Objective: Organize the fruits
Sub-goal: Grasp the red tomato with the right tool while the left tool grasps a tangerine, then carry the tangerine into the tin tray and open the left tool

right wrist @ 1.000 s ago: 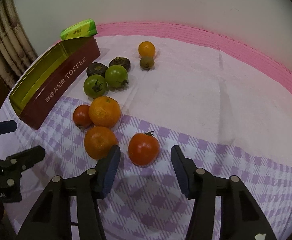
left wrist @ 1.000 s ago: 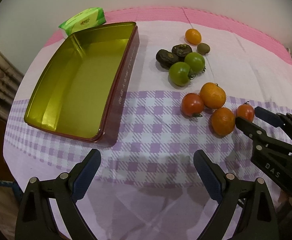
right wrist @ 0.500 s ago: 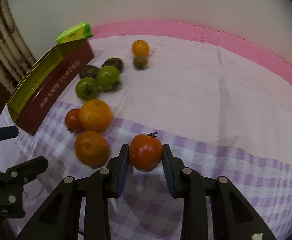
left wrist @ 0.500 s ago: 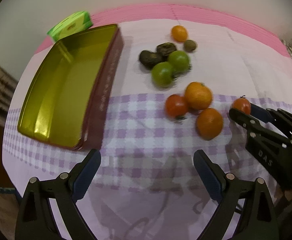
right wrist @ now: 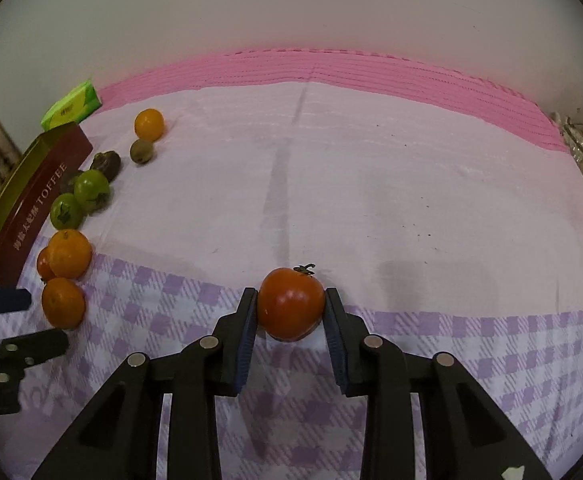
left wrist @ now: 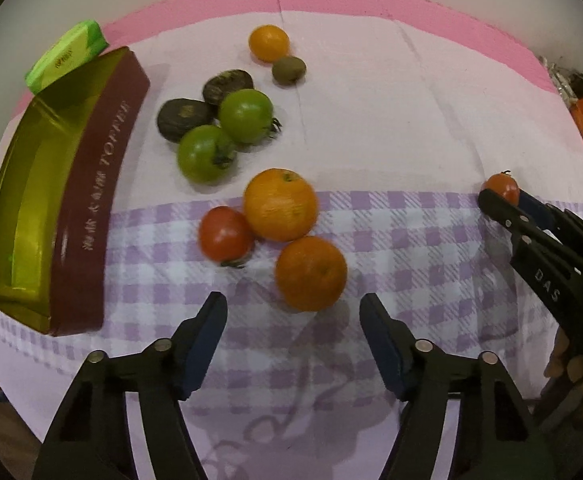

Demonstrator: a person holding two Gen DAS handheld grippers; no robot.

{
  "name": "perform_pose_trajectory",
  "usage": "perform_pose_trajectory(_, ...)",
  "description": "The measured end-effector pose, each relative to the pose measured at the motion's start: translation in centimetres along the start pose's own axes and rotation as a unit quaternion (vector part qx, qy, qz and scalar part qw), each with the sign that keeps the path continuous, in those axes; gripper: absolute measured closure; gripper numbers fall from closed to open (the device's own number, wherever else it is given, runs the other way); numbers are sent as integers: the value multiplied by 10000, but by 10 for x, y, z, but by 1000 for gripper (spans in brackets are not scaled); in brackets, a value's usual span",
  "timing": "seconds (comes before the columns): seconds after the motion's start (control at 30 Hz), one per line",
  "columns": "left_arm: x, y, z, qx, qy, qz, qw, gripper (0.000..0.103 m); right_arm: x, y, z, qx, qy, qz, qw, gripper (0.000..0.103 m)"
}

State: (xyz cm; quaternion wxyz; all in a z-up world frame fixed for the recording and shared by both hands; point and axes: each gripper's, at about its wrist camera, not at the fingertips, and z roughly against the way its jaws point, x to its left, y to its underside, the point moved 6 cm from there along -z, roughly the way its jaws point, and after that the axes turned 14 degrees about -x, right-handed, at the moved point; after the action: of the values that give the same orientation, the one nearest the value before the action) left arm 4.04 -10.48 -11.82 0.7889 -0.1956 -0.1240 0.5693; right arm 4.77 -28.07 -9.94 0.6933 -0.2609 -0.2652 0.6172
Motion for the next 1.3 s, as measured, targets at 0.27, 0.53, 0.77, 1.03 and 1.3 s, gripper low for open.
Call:
perform_pose_trajectory(0.27,-2,-16,-27,131,-105,105,9998,56,1,2,1,-39,-13,-11,10000,73)
perform_pose_trajectory(0.53,0,-19,-25,66,15,63,10000,66,-1,3,3,-63,17,21,10000,73)
perform_pose_trajectory(0.77,46,-46,12,-523,-32,287,9982,66,2,2,2,-55,65,91,9999,73)
perform_pose_trajectory(1.03,166,-69,31,-858,-1084,846,9868,66,4,2,0,-37,141,110,9998,73)
perform_pose_trajectory(1.3,224,-22,14,-275,-1492,1100,9823,66,6,2,-2,-5,231,193,9995,73)
